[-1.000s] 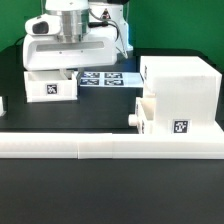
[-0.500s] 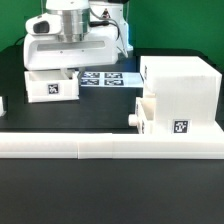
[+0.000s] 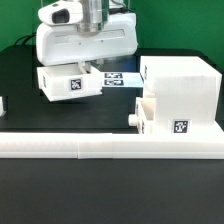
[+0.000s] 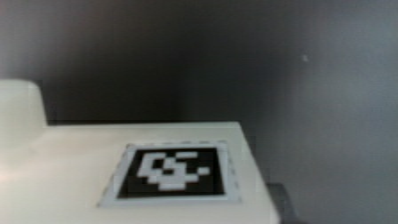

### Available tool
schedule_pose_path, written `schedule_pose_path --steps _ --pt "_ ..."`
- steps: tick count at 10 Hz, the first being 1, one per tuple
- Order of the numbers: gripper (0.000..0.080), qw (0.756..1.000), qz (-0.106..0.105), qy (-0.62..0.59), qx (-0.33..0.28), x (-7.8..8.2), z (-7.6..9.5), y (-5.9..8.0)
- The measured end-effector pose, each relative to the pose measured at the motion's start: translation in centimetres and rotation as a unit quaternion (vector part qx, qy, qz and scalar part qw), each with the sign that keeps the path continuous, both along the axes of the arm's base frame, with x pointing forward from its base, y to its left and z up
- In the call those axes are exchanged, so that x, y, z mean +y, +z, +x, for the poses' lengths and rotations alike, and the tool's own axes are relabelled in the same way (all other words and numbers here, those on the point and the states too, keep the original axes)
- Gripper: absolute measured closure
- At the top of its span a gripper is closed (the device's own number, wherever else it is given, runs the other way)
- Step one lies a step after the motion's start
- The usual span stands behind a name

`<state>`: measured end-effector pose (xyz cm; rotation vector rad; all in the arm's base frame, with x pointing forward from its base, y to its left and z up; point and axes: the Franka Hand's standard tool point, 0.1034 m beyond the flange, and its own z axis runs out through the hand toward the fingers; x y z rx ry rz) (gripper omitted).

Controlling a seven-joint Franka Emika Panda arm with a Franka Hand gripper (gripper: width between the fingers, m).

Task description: Assemble drawer

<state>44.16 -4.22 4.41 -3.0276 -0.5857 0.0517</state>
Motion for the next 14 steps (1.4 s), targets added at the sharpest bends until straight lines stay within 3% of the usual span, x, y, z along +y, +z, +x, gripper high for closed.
schedule_pose_path --steps 2,6,8,11,14 --pt "0.0757 1.0 0.008 0.018 0.019 0.9 2.3 0.6" --pt "0.0757 0.999 0.009 0.038 0.017 0.8 2.1 0.4" --pt "0.0757 0.993 0.013 0.118 0.013 0.6 2.5 0.3" --pt "0.0757 0.948 0.016 0.317 -0.012 0.1 5.5 1.2" --pt "0.0757 0.903 0.014 0.43 -0.019 -0.7 6.2 1.7"
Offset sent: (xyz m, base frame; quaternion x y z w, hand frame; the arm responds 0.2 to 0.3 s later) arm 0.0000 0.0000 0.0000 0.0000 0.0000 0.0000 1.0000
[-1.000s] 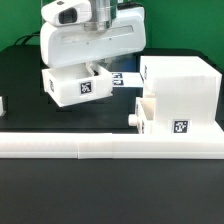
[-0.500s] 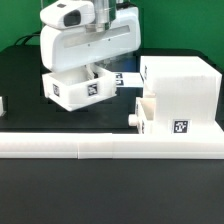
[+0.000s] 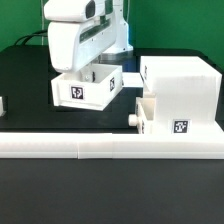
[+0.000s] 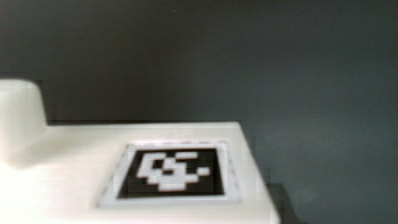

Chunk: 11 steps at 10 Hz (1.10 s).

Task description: Assemble drawer

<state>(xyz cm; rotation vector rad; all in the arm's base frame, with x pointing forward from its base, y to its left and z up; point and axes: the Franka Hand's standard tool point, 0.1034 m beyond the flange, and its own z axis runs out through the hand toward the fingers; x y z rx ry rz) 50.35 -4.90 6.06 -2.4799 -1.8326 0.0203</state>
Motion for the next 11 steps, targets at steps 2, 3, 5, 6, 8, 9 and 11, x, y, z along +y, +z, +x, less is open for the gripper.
schedule_pose_path --steps 2,3,5,6,8,9,11 --pt "0.0757 0.998 0.0 0.067 -0.002 -0.2 -0.1 0.0" --pt "0.0757 0.998 -0.001 0.07 -0.002 -0.3 0.0 0.0" --pt "0.0757 0.993 -0.013 0.117 -0.003 -0.4 1.5 0.1" --pt "0.0757 0.991 -0.02 0.129 -0.006 -0.1 2.7 0.3" --pt "0.0757 0.989 -0.034 0.141 -0.006 1.3 4.3 0.2" --pt "0.0757 0.989 -0.033 0.142 -0.005 1.3 4.2 0.2" --pt "0.0757 0.99 -0.033 0.141 -0.005 1.2 4.1 0.1"
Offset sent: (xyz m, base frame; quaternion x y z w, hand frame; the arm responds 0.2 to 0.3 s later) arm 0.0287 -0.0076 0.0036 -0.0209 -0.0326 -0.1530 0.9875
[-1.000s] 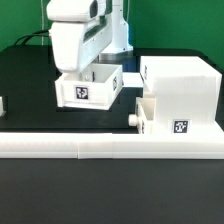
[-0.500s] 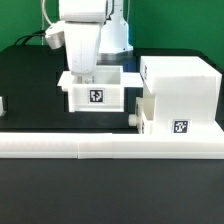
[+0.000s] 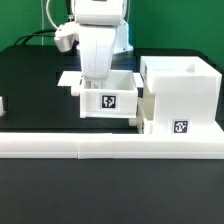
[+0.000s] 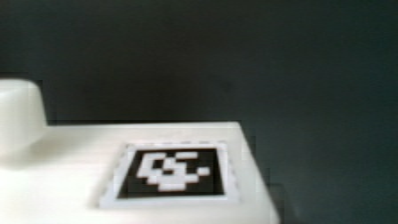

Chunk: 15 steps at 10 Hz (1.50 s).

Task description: Assemble drawer

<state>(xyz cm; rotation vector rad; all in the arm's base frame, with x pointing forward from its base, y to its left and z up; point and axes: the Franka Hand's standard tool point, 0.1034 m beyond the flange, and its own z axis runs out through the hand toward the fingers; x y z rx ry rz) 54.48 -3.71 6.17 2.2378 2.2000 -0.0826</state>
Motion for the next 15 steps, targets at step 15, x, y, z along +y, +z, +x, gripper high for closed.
schedule_pose_path --steps 15 --pt "0.0757 0.999 0.001 0.035 0.007 1.7 1.2 0.1"
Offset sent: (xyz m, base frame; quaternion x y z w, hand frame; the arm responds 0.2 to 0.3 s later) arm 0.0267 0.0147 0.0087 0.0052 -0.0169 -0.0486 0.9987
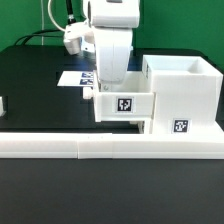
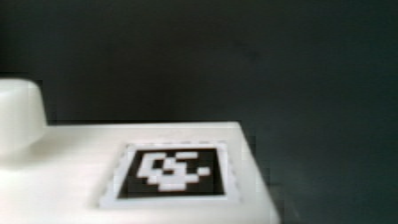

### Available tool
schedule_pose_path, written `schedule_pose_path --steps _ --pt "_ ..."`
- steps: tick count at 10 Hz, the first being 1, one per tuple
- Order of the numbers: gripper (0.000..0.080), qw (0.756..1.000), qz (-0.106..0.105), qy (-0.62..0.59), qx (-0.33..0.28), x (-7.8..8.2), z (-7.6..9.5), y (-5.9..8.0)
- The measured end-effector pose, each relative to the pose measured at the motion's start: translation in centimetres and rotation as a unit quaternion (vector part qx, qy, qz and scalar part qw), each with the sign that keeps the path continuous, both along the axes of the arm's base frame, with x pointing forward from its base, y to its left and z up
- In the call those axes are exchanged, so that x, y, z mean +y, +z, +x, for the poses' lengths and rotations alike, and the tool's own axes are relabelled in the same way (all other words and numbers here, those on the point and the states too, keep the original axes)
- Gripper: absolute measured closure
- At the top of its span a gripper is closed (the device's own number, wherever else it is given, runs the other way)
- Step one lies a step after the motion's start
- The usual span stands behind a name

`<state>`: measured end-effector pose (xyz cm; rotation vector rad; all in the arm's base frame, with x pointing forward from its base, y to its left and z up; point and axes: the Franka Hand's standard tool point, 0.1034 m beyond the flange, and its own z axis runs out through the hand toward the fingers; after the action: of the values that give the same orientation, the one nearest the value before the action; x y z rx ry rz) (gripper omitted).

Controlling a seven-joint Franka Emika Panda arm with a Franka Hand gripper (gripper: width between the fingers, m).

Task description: Assemble drawer

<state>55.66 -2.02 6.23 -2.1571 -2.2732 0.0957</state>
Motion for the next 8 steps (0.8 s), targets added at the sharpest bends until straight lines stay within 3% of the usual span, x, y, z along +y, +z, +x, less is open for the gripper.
schedule_pose_path --steps 8 --pt "0.0757 1.0 -0.002 0.009 -0.002 0.76 -0.17 -0.24"
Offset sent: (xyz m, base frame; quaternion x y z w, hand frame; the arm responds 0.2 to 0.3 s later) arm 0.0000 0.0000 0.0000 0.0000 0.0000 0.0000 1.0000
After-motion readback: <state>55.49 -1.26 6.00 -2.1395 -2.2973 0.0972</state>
